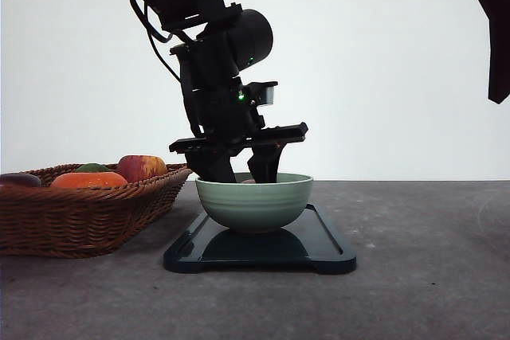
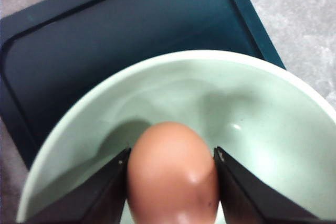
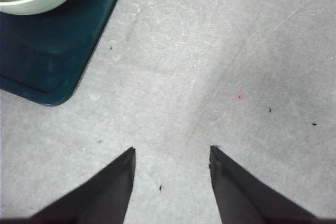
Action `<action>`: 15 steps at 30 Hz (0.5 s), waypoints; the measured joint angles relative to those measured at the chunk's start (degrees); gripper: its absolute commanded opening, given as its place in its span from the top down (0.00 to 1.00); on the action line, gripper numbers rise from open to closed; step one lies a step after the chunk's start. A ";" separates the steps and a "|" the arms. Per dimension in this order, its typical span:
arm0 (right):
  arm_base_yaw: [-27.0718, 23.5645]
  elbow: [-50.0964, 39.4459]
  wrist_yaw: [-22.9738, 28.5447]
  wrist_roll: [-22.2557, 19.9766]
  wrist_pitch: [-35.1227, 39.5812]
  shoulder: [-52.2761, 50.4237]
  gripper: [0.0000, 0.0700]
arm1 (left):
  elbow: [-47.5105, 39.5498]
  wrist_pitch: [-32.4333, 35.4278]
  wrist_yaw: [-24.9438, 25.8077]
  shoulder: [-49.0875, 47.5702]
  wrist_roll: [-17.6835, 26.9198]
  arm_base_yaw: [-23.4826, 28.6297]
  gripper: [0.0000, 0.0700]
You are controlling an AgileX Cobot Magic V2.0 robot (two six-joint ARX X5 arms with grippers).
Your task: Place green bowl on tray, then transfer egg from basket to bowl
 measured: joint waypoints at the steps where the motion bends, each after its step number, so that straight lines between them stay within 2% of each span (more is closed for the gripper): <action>1: 0.00 0.00 -0.01 0.00 -0.06 0.00 0.60 | 0.00 0.15 0.00 0.11 0.00 -0.03 0.62; 11: 0.00 0.00 -0.01 0.00 -1.39 0.00 0.60 | 0.42 0.36 0.00 1.22 -0.54 -0.09 0.60; 15: 0.00 0.00 -0.01 0.00 -1.39 0.00 0.60 | 0.48 0.25 0.00 1.25 -0.67 -0.09 0.39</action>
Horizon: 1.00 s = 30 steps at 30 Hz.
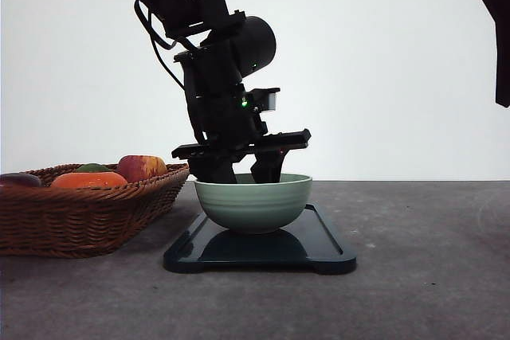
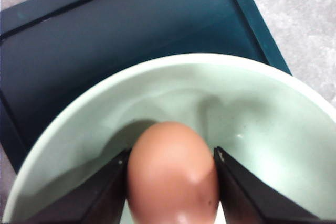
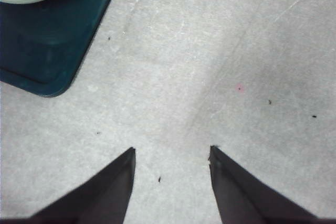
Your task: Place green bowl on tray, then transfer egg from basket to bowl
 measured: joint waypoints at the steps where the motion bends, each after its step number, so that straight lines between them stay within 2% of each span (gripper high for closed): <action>1: 0.00 0.00 0.00 0.00 0.00 0.00 0.60 | 0.00 -0.22 0.00 0.03 0.00 -0.02 0.37; 11: 0.00 0.00 0.02 0.00 0.02 0.00 0.60 | 0.16 -1.47 -0.04 -1.36 -0.38 -0.09 0.37; 18: 0.00 0.00 0.00 0.02 0.40 0.00 0.60 | 0.26 -3.36 -0.04 -9.92 -0.48 -0.09 0.37; 30: 0.00 0.00 0.02 0.04 2.07 0.00 0.60 | 0.25 -11.95 -0.33 -26.35 -0.34 -0.09 0.39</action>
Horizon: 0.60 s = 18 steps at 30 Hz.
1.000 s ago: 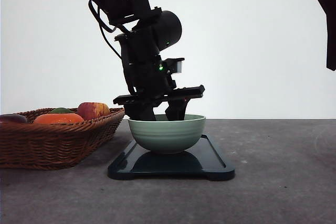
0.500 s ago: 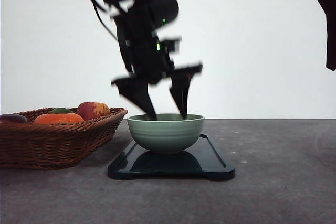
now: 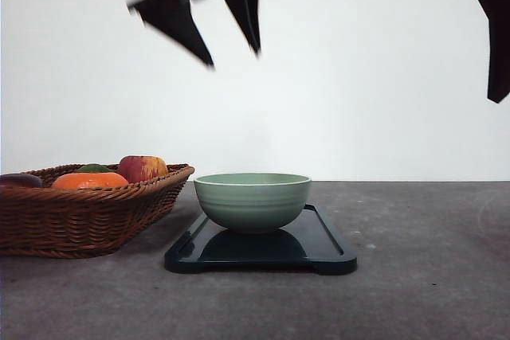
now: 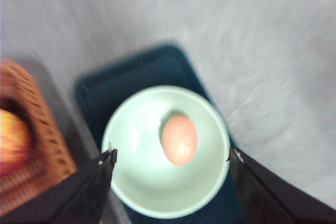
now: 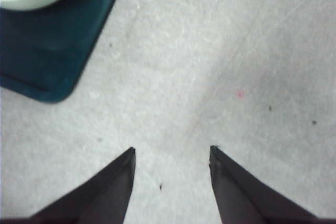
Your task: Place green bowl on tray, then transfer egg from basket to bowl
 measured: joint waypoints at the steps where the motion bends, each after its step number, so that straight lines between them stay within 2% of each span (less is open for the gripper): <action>1: 0.00 0.00 -0.01 0.00 0.45 0.00 0.60 | -0.07 -0.86 -0.14 -1.81 0.54 0.00 0.39; 5: 0.04 0.00 0.00 -0.01 1.36 0.00 0.60 | -7.26 0.34 -1.03 -9.82 1.89 0.00 0.39; 12: 0.04 0.00 0.01 -0.09 1.97 0.00 0.60 | -30.99 9.35 -2.73 -27.32 1.43 0.61 0.39; 18: 0.07 0.00 -0.02 -0.11 2.06 0.00 0.60 | -42.59 7.70 -4.94 -40.14 1.11 0.92 0.39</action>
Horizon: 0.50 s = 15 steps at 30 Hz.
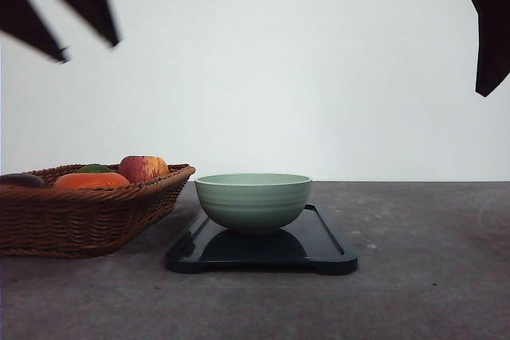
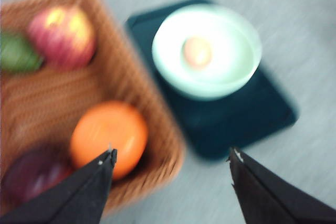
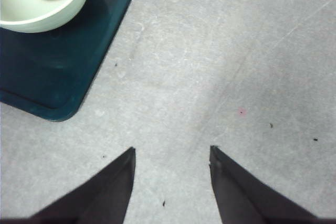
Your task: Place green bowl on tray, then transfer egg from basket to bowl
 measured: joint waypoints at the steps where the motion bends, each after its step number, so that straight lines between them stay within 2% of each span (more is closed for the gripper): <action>1: 0.00 0.00 0.00 0.00 0.00 0.00 0.60 | -0.99 -0.99 -0.71 -1.13 -0.22 0.01 0.39; 8: 0.00 0.00 0.00 -0.01 -1.86 0.00 0.60 | -1.35 -3.05 -0.91 -5.81 -1.41 0.10 0.39; 9: 0.00 0.00 0.00 0.00 -2.13 0.00 0.66 | -1.35 -3.06 -0.91 -6.12 -1.42 0.10 0.46; 10: 0.00 0.00 0.00 0.00 -2.16 0.00 0.84 | -1.35 -3.08 -0.90 -6.32 -1.41 0.10 0.66; 11: -0.01 0.00 -0.02 0.00 -2.16 0.00 0.93 | -1.35 -3.11 -0.91 -6.47 -1.38 0.10 0.86; 12: -0.02 0.00 -0.05 -0.02 -2.16 0.00 0.98 | -1.35 -3.20 -0.92 -6.60 -1.39 0.10 1.00; 15: 0.00 0.00 -0.60 -0.08 -2.28 0.00 0.97 | -1.35 -3.63 -0.92 -6.71 -1.60 0.10 1.00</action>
